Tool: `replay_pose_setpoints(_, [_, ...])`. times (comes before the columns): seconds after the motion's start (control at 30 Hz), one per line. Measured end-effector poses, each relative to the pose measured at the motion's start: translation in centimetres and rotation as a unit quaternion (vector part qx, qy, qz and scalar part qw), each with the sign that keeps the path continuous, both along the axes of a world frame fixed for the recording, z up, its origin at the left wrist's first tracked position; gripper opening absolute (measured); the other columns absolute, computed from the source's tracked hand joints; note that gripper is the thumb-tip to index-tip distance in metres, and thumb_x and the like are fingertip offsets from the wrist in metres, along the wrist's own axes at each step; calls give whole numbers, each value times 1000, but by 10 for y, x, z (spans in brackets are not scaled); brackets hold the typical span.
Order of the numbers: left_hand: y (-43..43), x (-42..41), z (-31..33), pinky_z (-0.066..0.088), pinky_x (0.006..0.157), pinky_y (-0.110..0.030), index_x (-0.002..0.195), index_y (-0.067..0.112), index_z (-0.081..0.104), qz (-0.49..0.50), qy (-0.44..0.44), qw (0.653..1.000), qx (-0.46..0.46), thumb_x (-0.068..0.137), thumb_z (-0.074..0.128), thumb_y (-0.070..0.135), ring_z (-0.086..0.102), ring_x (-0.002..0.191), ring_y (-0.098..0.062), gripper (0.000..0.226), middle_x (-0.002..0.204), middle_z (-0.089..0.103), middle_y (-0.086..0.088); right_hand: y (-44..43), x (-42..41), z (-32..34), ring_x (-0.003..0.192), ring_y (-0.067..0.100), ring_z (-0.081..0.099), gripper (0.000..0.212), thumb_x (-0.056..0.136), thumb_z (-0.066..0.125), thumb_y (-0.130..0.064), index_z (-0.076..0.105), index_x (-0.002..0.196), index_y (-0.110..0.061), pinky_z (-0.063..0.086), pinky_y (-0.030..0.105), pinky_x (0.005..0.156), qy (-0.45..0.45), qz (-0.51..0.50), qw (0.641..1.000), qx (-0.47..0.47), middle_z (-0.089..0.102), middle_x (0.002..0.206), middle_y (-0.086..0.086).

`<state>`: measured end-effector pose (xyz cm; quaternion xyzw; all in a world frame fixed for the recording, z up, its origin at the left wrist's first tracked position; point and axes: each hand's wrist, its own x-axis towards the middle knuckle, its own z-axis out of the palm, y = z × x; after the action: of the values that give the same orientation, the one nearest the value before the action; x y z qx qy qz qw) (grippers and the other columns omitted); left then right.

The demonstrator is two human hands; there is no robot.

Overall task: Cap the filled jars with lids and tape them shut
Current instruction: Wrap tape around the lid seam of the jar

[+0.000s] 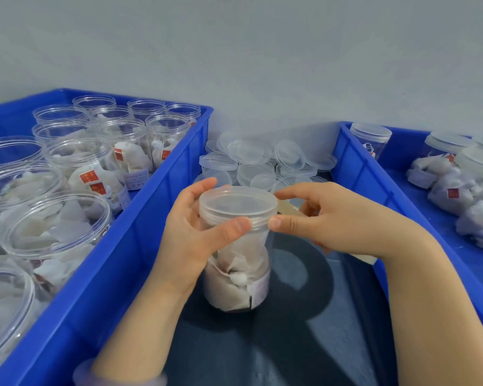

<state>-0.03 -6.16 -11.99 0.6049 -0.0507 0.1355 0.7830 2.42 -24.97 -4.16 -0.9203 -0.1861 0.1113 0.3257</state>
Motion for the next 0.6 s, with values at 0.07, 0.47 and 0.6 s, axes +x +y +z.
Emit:
replay_pose_setpoints(0.07, [-1,-1,0,53,73,-15,118,21,53,6,1,1000,21,41,80,36,67,99,-5,83,105,71,14,6,0,-1,55,-9,49,99,42,46,-83,49,131,-40,34,10,56,-25,-9,1000,-4,44,73,-23])
replay_pose_setpoints(0.47, [-5,-4,0,48,79,-9,126,37,41,121,1,986,111,33,86,61,56,103,14,106,109,60,33,20,-10,1,80,11,60,75,64,45,-71,56,117,-20,52,34,78,-102,-13,992,-72,63,91,-8])
replay_pose_setpoints(0.6, [-4,-4,-1,49,81,-10,130,33,45,147,-1,982,116,33,85,62,57,104,11,108,113,59,26,15,-9,0,77,5,58,56,75,57,-52,52,127,-31,52,36,78,-40,42,998,-33,62,90,-12])
